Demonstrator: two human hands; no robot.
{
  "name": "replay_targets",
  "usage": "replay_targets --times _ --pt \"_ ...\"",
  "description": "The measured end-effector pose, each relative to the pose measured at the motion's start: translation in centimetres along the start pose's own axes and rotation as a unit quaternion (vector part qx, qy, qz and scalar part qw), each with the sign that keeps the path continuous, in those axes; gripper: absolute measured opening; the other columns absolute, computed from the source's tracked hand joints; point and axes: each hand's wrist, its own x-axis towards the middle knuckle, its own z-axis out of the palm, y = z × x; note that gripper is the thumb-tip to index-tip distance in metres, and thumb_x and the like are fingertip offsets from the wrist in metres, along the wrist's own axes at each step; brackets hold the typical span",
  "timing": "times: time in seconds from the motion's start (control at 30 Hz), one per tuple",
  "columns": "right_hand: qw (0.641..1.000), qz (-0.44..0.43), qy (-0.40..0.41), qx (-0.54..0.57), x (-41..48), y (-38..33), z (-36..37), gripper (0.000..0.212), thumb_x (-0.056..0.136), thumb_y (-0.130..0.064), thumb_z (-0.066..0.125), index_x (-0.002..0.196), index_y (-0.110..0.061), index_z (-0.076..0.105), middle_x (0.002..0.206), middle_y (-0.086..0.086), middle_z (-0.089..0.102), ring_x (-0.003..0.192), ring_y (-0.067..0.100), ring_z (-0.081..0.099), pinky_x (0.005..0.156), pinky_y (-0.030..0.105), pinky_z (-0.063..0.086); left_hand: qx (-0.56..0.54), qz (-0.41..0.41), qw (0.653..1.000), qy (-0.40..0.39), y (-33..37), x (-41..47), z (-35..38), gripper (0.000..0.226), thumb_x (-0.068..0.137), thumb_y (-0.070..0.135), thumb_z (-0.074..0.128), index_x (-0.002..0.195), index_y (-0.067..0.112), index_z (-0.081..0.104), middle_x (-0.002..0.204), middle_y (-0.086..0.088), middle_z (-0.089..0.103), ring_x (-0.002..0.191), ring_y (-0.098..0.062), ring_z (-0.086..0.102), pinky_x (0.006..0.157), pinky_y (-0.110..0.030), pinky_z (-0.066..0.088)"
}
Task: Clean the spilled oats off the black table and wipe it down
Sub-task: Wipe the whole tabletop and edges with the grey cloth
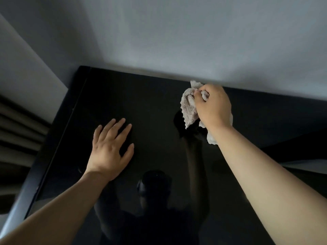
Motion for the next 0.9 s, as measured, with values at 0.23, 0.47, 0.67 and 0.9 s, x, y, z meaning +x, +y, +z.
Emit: replay_targets --times 0.23,0.47,0.67,0.9 --pt "0.997 0.031 -0.042 -0.057 6.0 -0.2 6.6 0.023 0.094 -0.029 0.052 0.096 -0.01 0.064 0.103 0.01 0.063 0.1 0.028 0.057 0.078 0.033 0.043 -0.017 -0.003 1.0 0.01 -0.1 0.1 0.2 0.058 0.089 0.044 0.042 0.139 0.016 0.047 0.151 0.0 0.036 0.145 -0.018 0.021 0.117 -0.05 0.015" --pt "0.994 -0.041 -0.046 -0.094 0.7 -1.7 6.6 0.024 0.092 -0.037 0.05 0.091 -0.018 0.064 0.084 -0.001 0.057 0.078 0.018 0.054 0.065 0.028 0.04 -0.003 -0.001 1.0 0.011 0.0 0.3 0.4 0.056 0.088 0.042 0.043 0.137 0.016 0.05 0.149 0.0 0.038 0.143 -0.019 0.024 0.117 -0.049 0.016" --pt "0.977 -0.049 -0.205 -0.025 -4.0 -2.9 3.3 0.02 0.088 -0.036 0.058 0.082 -0.019 0.067 0.081 -0.006 0.061 0.071 0.01 0.057 0.063 0.031 0.051 0.003 -0.004 1.0 -0.005 0.0 0.3 0.3 0.057 0.088 0.044 0.041 0.137 0.017 0.05 0.15 0.0 0.038 0.143 -0.02 0.025 0.116 -0.05 0.016" --pt "0.996 -0.036 -0.065 -0.04 6.5 -2.6 4.5 0.021 0.093 -0.03 0.055 0.09 -0.013 0.066 0.093 0.001 0.061 0.084 0.018 0.058 0.073 0.029 0.044 0.009 -0.007 1.0 -0.012 -0.1 0.4 0.4 0.057 0.089 0.046 0.04 0.137 0.017 0.05 0.15 0.0 0.037 0.143 -0.02 0.024 0.117 -0.05 0.016"
